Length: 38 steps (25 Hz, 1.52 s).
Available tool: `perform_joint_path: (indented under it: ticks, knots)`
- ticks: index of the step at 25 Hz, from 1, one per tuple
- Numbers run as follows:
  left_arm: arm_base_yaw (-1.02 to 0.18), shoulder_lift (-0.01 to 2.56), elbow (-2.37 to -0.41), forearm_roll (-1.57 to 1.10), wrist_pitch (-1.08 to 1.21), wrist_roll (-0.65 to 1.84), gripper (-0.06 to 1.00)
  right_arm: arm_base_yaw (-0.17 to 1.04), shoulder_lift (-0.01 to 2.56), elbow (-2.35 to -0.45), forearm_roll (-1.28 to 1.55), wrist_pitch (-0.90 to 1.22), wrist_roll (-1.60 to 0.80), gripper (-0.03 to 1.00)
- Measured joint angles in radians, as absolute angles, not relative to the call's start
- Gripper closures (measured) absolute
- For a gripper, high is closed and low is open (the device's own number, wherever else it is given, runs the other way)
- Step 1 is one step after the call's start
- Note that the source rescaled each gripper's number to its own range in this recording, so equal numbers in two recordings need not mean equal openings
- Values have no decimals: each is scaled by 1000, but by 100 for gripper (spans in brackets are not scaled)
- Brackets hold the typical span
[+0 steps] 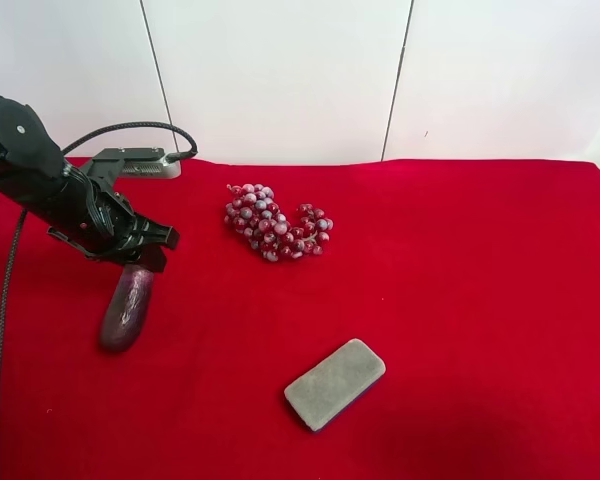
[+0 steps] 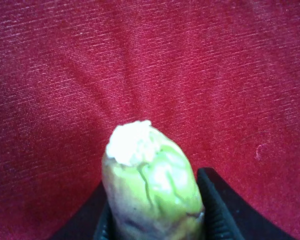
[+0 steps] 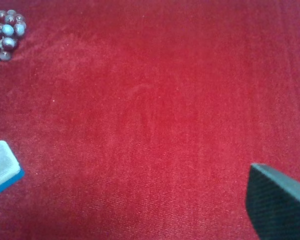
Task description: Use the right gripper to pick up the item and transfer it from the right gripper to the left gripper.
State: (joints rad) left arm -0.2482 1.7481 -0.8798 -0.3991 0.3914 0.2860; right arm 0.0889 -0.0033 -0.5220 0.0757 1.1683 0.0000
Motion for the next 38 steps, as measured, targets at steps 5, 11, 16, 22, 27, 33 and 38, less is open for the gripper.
perform_joint_path:
  ticks: [5, 11, 16, 22, 27, 33, 38]
  knots:
    - [-248, 1748, -880, -399, 378, 286, 94, 88, -3, -522, 76, 1168, 0, -3]
    - [-248, 1748, -880, -399, 365, 286, 52, 88, -3, -522, 76, 1168, 0, -3]
    - [-248, 1748, -880, -399, 360, 286, 3, 88, -3, -522, 76, 1168, 0, -3]
    - [-248, 1748, -880, -399, 360, 286, -5, 88, -3, -522, 76, 1168, 0, -3]
    - [-248, 1748, -880, -403, 360, 286, -5, 88, -3, -522, 76, 1168, 0, -3]
    - [-248, 1748, -880, -403, 355, 274, -5, 88, -3, -522, 76, 1168, 0, -3]
    - [-248, 1748, -880, -403, 325, 271, -5, 88, -3, -522, 76, 1168, 0, -3]
